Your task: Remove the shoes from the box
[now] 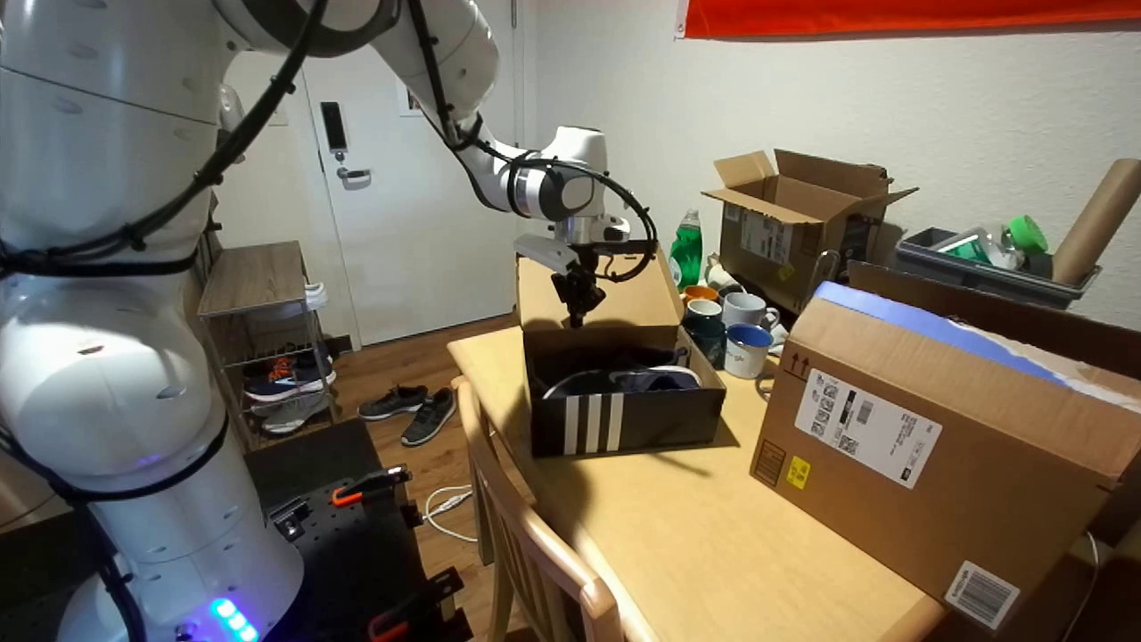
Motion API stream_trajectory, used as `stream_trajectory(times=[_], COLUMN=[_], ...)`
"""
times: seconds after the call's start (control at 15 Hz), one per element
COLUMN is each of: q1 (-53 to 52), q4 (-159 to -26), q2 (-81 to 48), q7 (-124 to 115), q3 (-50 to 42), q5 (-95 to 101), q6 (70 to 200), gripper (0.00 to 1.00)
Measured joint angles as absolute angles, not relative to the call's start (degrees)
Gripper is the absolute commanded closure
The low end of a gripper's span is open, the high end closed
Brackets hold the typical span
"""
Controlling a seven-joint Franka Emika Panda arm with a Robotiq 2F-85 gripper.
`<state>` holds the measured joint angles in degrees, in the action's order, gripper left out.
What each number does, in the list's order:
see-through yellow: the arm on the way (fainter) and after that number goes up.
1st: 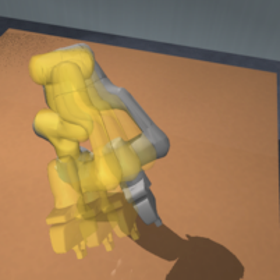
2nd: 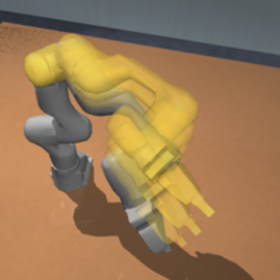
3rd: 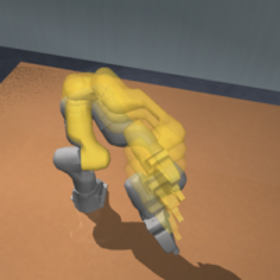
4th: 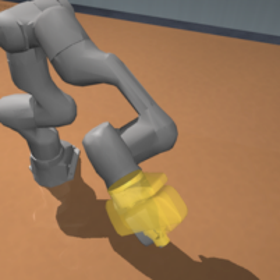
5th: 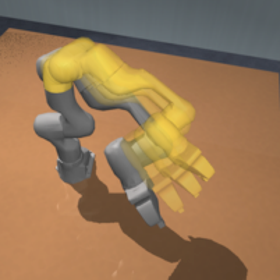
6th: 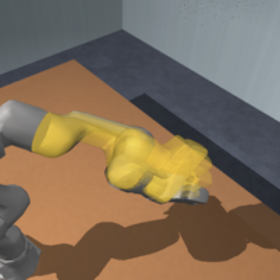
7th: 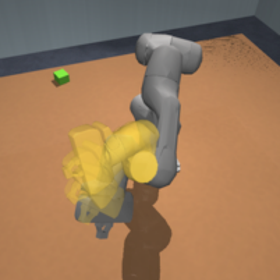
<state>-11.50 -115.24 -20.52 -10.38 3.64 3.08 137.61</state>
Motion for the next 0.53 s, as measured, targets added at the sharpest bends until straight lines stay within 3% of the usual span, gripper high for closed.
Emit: stream_trajectory(times=[0.07,0.2,0.4,0.47,0.53], q1=[-11.67,-11.93,-11.7,-11.59,-11.53], q4=[-116.24,-117.89,-118.4,-118.18,-117.92], q2=[-19.38,-17.47,-16.83,-17.02,-17.22], q7=[-11.28,-13.04,-13.82,-13.9,-13.91], q3=[3.64,3.64,3.63,3.53,3.4], q5=[3.91,4.9,4.82,4.81,4.81], q6=[137.98,138.42,138.37,138.29,138.06], gripper=[0.7,0.62,0.39,0.57,0.48])
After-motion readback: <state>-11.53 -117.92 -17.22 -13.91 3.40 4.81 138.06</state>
